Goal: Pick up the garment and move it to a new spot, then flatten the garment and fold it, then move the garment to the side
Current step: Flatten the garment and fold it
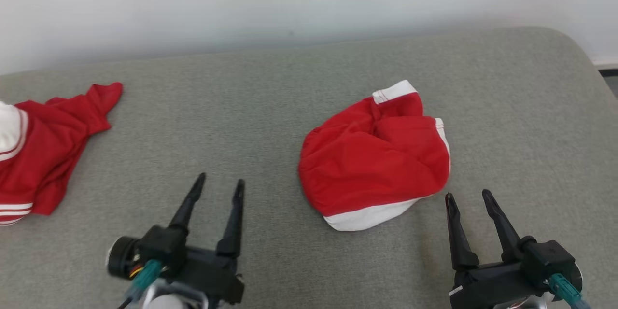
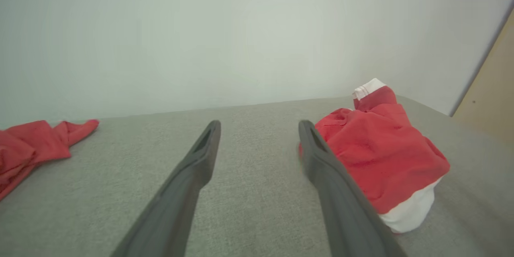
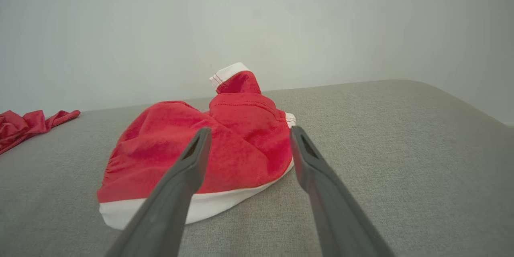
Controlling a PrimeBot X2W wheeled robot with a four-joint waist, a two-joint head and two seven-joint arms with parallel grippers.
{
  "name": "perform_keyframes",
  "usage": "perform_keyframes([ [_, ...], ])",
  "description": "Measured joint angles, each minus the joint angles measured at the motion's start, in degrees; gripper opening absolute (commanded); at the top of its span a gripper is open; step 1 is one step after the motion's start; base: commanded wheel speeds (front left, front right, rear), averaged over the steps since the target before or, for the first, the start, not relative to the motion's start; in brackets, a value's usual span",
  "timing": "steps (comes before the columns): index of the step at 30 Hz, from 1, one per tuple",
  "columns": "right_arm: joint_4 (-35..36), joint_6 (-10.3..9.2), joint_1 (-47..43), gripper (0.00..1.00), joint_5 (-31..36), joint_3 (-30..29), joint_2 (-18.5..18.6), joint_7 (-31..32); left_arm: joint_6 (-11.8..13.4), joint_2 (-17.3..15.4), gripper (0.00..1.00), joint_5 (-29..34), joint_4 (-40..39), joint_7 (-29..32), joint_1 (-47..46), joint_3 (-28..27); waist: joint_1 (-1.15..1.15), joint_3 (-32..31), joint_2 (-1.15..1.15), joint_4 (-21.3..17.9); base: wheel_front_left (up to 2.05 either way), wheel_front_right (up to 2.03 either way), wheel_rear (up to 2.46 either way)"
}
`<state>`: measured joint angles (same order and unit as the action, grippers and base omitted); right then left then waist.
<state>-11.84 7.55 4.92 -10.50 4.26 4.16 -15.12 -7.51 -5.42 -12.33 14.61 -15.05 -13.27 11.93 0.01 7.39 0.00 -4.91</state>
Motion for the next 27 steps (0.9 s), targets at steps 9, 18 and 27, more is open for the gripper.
perform_keyframes([
  [9,0.3,0.0,1.2,1.0,-0.5,0.2,-0.6,0.0,0.0,-1.4,1.0,-5.1,12.8,0.0,-9.0,11.7,0.0,2.5,0.0,-4.7,0.0,0.0,0.0],
  [18,0.6,0.0,2.3,1.0,-0.8,0.0,-1.0,0.0,0.0,-2.2,1.0,-9.3,23.9,0.0,-14.2,18.5,0.0,5.3,0.0,-8.4,0.0,0.0,0.0],
  [27,0.7,0.0,3.0,1.0,-0.9,-0.5,-1.1,0.0,0.0,-1.1,0.0,-12.8,27.7,0.0,-18.3,21.5,0.0,7.0,0.0,-10.1,0.0,0.0,0.0],
])
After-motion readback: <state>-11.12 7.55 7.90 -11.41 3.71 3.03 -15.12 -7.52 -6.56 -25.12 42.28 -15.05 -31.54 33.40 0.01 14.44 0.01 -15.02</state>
